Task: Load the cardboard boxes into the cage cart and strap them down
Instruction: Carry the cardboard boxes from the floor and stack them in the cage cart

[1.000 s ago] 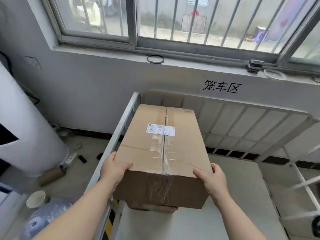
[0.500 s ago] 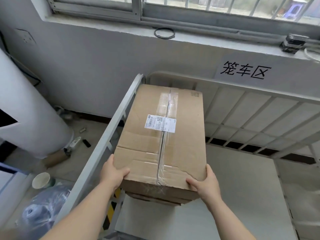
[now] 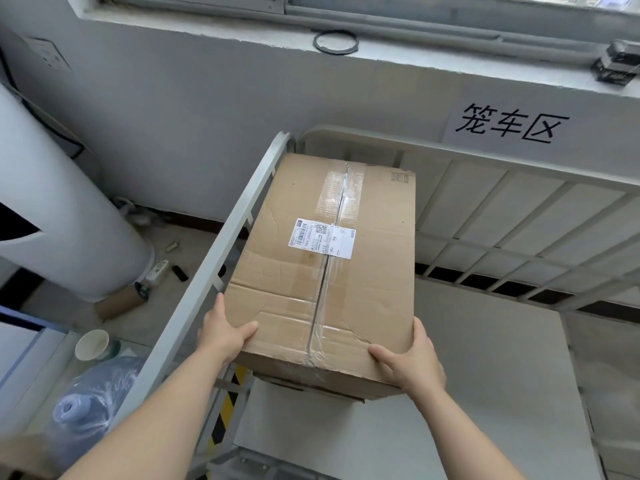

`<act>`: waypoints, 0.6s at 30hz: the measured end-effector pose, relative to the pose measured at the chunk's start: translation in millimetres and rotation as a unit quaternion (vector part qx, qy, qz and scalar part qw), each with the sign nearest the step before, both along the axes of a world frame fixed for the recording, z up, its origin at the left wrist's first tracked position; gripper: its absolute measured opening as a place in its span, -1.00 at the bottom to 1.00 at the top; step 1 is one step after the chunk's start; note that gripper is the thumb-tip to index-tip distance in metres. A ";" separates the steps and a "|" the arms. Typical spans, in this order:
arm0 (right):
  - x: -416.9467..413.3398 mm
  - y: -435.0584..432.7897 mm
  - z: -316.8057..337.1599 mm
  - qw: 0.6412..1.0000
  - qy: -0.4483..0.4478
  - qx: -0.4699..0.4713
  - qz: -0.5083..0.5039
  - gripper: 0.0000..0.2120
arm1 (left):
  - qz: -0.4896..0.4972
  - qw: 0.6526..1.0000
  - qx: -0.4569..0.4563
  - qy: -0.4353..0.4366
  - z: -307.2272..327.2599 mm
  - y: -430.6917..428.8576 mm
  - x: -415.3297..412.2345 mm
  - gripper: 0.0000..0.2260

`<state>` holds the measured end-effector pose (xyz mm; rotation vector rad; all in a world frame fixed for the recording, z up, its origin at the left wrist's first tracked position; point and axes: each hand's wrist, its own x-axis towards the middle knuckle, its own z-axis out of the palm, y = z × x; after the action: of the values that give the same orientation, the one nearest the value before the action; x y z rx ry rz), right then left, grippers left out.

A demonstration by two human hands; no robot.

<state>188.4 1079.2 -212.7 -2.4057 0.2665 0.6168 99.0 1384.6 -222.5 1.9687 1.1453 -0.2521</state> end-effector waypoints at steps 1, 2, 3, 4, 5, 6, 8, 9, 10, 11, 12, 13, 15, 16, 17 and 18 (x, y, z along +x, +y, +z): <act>-0.3 -0.4 -0.7 1.000 0.003 0.005 0.001 -0.15 | -0.001 1.000 0.003 0.003 0.3 0.7 0.1 -0.09; -0.2 -1.1 -1.4 1.000 0.004 0.012 0.000 -0.14 | -0.002 1.000 0.003 0.005 0.4 0.6 0.3 -0.10; 0.3 -1.6 -2.0 1.000 0.006 0.021 -0.001 -0.14 | -0.002 1.000 0.003 0.007 -0.1 0.1 0.4 -0.10; 1.5 -2.2 -3.5 0.999 0.009 0.031 -0.002 -0.13 | -0.003 1.000 0.003 0.007 0.0 -0.8 0.6 -0.11; 2.6 -3.0 -4.6 0.999 0.013 0.043 -0.003 -0.11 | -0.003 1.000 0.004 0.008 -0.8 -1.6 0.7 -0.11; 3.6 -4.0 -6.5 0.998 0.019 0.055 -0.006 -0.09 | -0.004 1.000 0.004 0.007 -2.5 -1.7 0.8 -0.11; 4.5 -5.2 -10.7 0.994 0.031 0.100 -0.020 -0.03 | -0.008 1.000 0.003 0.006 -4.0 -1.2 0.5 -0.12; 4.3 -5.9 -12.7 0.991 0.039 0.126 -0.032 -0.01 | -0.011 1.000 0.002 0.006 -4.7 -0.8 0.3 -0.11; 3.4 -6.5 -13.7 0.987 0.043 0.146 -0.042 -0.01 | -0.014 1.000 0.000 0.006 -5.3 -0.5 0.1 -0.11; 2.6 -6.8 -13.9 0.985 0.045 0.159 -0.049 -0.03 | -0.016 1.000 -0.002 0.005 -5.8 -0.3 0.0 -0.11; 1.9 -7.2 -13.8 0.983 0.046 0.167 -0.055 -0.06 | -0.016 1.000 -0.005 0.005 -5.8 -0.7 -0.7 -0.11; 0.6 -7.6 -13.1 0.982 0.048 0.174 -0.060 -0.10 | -0.017 1.000 -0.007 0.005 -5.7 -1.6 -2.0 -0.10; -2.3 -9.9 -11.2 0.980 0.049 0.180 -0.071 -0.14 | -0.028 1.000 -0.013 0.008 -4.6 -3.9 -4.4 -0.09; -4.3 -12.2 -10.9 0.979 0.053 0.180 -0.075 -0.14 | -0.032 0.999 -0.018 0.011 -4.3 -5.2 -6.5 -0.09; -6.7 -14.6 -10.5 0.979 0.056 0.180 -0.080 -0.14 | -0.035 0.999 -0.022 0.015 -4.0 -6.9 -9.1 -0.08; -9.0 -16.5 -9.9 0.978 0.058 0.183 -0.083 -0.14 | -0.037 0.999 -0.025 0.018 -3.6 -8.8 -12.0 -0.08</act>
<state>179.4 1062.7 -222.6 -1.9769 0.3656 0.6666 87.0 1375.9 -226.1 1.9723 1.0799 -0.3520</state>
